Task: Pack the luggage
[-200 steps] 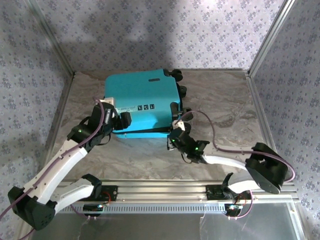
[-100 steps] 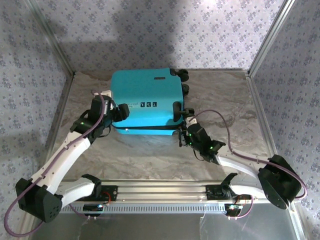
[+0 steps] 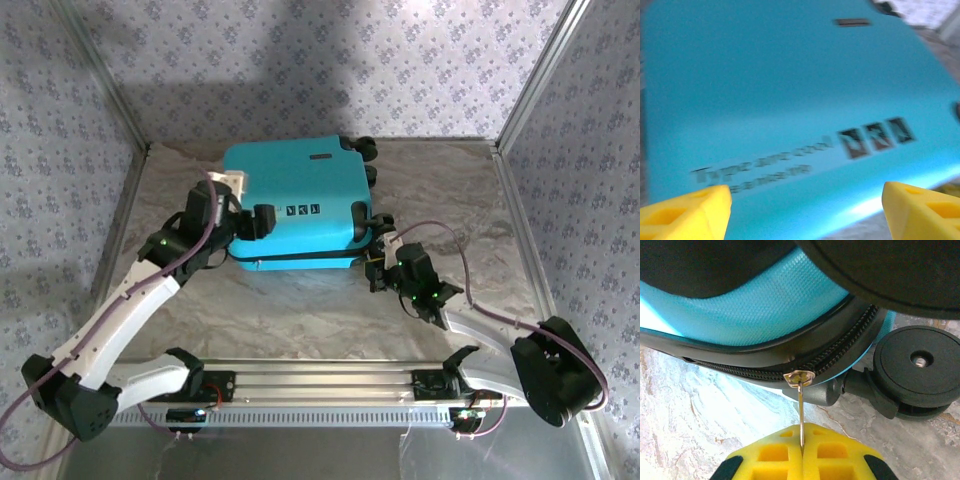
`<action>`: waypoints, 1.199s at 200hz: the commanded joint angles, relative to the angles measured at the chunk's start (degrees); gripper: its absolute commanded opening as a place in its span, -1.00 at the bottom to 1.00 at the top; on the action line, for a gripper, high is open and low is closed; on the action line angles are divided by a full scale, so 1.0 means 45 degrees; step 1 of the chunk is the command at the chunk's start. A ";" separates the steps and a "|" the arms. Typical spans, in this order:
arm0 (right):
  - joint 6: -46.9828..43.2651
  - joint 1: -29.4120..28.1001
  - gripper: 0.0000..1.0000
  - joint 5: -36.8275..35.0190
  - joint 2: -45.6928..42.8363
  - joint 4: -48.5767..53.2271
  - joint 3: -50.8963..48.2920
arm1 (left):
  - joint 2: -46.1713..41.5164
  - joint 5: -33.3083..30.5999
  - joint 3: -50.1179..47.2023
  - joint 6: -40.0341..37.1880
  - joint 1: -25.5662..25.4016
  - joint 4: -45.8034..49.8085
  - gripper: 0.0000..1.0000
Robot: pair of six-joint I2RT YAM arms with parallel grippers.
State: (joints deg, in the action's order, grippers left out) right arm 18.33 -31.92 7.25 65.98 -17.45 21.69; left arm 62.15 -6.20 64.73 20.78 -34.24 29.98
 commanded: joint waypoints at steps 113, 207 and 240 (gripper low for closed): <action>0.2122 0.1182 -1.00 0.0286 -0.1607 0.0614 -0.0988 | 0.6725 0.1509 0.5681 -0.7234 -0.4501 -0.0559 0.46; 0.2040 0.2032 -1.00 0.1325 -0.1759 0.0137 -0.1434 | 1.1088 0.2740 1.0871 -1.0157 -0.4822 0.1912 0.34; 0.1911 0.2314 -1.00 0.1597 -0.2182 0.0465 -0.1421 | 1.2294 0.2591 1.2493 -1.0585 -0.4911 0.3311 0.29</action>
State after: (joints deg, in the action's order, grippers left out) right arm 26.55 -23.22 14.94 58.19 -18.70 16.62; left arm 114.63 4.32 115.46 -23.24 -55.75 39.03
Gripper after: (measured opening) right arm 0.052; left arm 0.653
